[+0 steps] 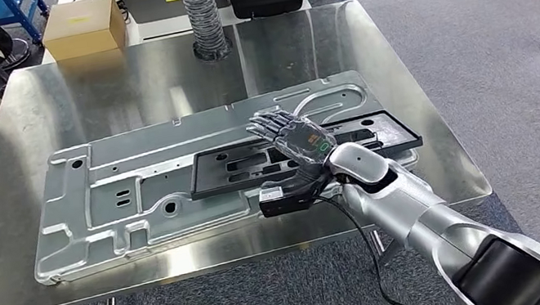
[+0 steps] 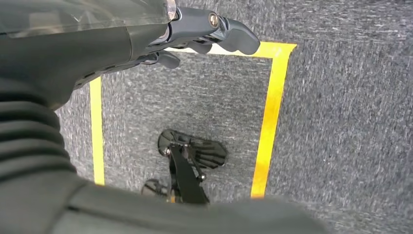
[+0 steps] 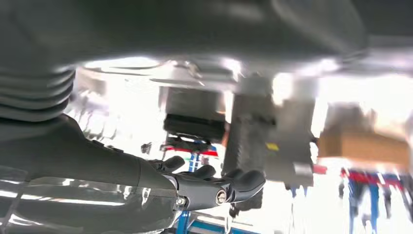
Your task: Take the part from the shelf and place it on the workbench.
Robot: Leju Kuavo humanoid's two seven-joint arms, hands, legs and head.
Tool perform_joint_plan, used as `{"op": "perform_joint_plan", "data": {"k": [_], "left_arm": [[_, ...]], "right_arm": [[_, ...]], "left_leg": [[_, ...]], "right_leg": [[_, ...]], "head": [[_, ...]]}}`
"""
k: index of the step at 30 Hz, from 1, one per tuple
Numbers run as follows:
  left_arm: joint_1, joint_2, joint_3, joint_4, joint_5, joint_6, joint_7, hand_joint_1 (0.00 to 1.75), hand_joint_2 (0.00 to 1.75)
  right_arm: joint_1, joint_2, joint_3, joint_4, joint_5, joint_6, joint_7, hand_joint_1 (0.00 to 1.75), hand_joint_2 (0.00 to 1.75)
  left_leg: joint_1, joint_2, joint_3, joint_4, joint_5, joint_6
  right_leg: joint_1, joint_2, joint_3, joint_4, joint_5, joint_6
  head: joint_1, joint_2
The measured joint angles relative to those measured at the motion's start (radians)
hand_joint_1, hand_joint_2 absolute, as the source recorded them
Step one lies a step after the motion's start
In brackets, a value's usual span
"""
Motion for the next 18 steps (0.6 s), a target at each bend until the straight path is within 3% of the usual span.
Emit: {"op": "perform_joint_plan", "data": {"k": [2, 4, 7, 9, 10, 12, 14, 15, 16, 18], "left_arm": [[0.0, -0.001, 0.003, 0.0, -0.002, 0.0, -0.002, 0.0, 0.0], [0.0, -0.002, 0.007, 0.0, -0.002, 0.0, -0.003, 0.0, 0.0], [0.0, -0.002, 0.009, 0.0, -0.002, 0.0, -0.003, 0.0, 0.0], [0.002, -0.003, 0.016, 0.0, -0.004, 0.002, -0.004, 0.0, 0.0], [0.004, -0.004, 0.022, 0.0, -0.003, 0.003, -0.004, 0.0, 0.0], [0.009, -0.006, 0.036, 0.0, 0.001, 0.005, -0.006, 0.0, 0.0], [0.015, -0.008, 0.048, 0.0, 0.009, 0.006, -0.01, 0.0, 0.0], [0.018, -0.009, 0.053, 0.0, 0.011, 0.006, -0.014, 0.0, 0.0], [0.021, -0.01, 0.058, 0.0, 0.013, 0.006, -0.018, 0.0, 0.0], [0.023, -0.012, 0.068, 0.0, 0.013, 0.007, -0.026, 0.0, 0.0]], "right_arm": [[0.02, -0.005, -0.042, -0.064, -0.054, -0.026, -0.019, 0.0, 0.0], [0.037, -0.01, -0.075, -0.12, -0.099, -0.047, -0.033, 0.0, 0.0], [0.044, -0.011, -0.087, -0.141, -0.116, -0.052, -0.038, 0.0, 0.0], [0.087, -0.019, -0.135, -0.237, -0.213, -0.068, -0.071, 0.0, 0.0], [0.123, -0.025, -0.177, -0.32, -0.303, -0.085, -0.105, 0.0, 0.0], [0.209, -0.038, -0.27, -0.502, -0.504, -0.137, -0.191, 0.0, 0.0], [0.273, -0.048, -0.326, -0.616, -0.598, -0.183, -0.242, 0.0, 0.0], [0.303, -0.055, -0.352, -0.672, -0.631, -0.205, -0.261, 0.0, 0.0], [0.331, -0.061, -0.374, -0.722, -0.653, -0.225, -0.274, 0.0, 0.0], [0.385, -0.075, -0.417, -0.828, -0.679, -0.266, -0.291, 0.0, 0.0]], "left_leg": [[-0.002, -0.001, 0.001, 0.003, -0.004, -0.006], [-0.005, -0.002, 0.001, 0.004, -0.007, -0.012], [-0.007, -0.002, 0.001, 0.004, -0.008, -0.015], [-0.005, -0.001, -0.003, 0.016, -0.02, -0.025], [-0.005, -0.001, -0.016, 0.049, -0.043, -0.033], [-0.004, 0.0, -0.073, 0.181, -0.114, -0.045], [-0.004, 0.0, -0.123, 0.288, -0.149, -0.048], [-0.003, 0.001, -0.124, 0.289, -0.137, -0.048], [-0.003, 0.001, -0.103, 0.246, -0.107, -0.046], [-0.004, 0.0, -0.031, 0.104, -0.041, -0.04]], "right_leg": [[0.002, -0.001, 0.066, -0.146, 0.066, -0.01], [0.006, -0.002, 0.099, -0.222, 0.088, -0.018], [0.008, -0.002, 0.1, -0.227, 0.086, -0.021], [0.008, -0.003, 0.102, -0.231, 0.087, -0.031], [0.006, -0.003, 0.106, -0.235, 0.089, -0.039], [0.005, -0.005, 0.113, -0.245, 0.091, -0.054], [0.008, -0.005, 0.114, -0.243, 0.088, -0.056], [0.008, -0.004, 0.116, -0.242, 0.085, -0.056], [0.009, -0.003, 0.118, -0.24, 0.082, -0.055], [0.01, 0.0, 0.124, -0.235, 0.075, -0.049]], "head": [[0.0, 0.0], [-0.001, 0.0], [-0.002, 0.0], [-0.002, 0.0], [-0.002, 0.0], [-0.002, 0.0], [-0.002, 0.0], [-0.002, 0.0], [-0.002, 0.0], [-0.002, 0.0]]}}
